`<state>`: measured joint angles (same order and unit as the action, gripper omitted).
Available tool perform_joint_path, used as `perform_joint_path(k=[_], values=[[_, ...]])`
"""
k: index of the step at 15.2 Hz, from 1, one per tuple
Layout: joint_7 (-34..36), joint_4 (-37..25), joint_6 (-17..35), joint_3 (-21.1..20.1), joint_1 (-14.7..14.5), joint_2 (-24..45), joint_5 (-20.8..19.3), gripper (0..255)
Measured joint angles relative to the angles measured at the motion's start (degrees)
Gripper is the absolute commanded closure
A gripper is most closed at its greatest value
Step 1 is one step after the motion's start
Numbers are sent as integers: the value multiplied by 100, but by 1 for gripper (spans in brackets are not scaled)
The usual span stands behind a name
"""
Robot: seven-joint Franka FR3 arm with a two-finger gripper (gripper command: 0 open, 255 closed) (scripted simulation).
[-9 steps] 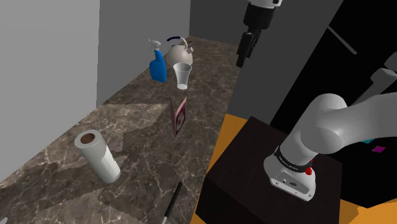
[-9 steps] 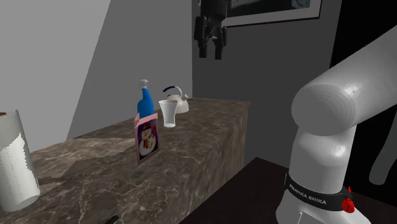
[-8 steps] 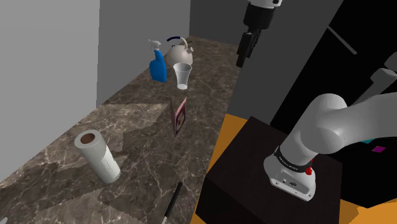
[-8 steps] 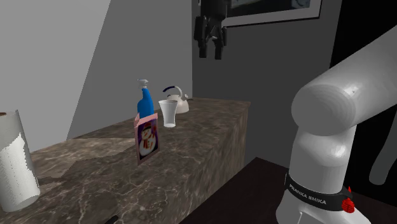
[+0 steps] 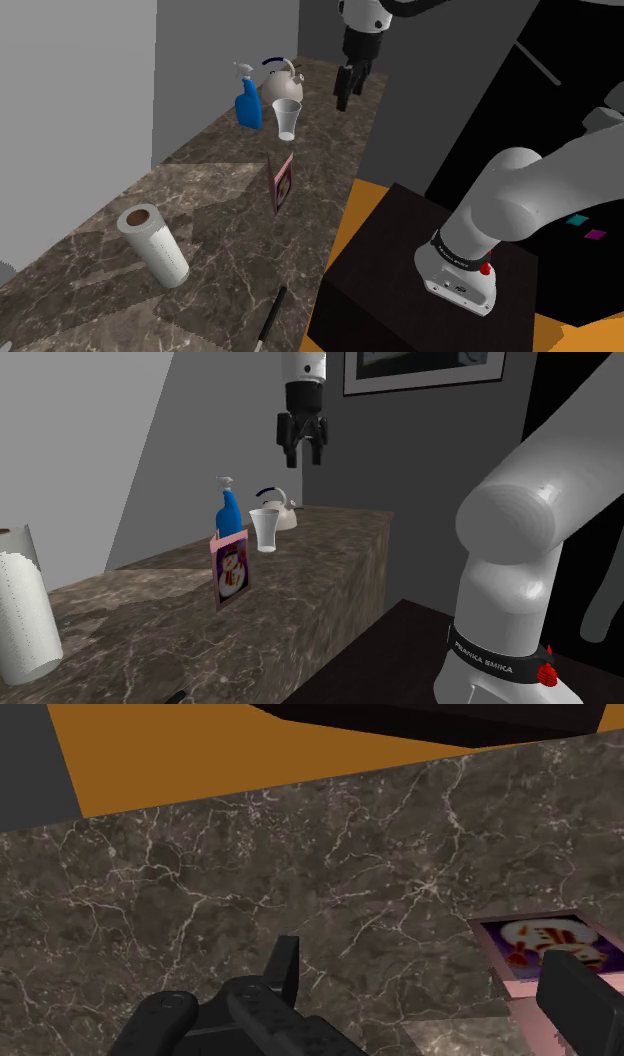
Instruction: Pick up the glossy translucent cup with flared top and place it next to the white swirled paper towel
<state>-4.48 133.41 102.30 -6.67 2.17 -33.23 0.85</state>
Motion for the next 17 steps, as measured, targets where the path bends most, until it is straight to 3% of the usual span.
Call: perform_joint_path(k=[11, 17], values=[[607, -1049, 1315, -352, 286, 2377, -867, 0], [999, -2061, 1591, -385, 337, 3729, -1527, 0]])
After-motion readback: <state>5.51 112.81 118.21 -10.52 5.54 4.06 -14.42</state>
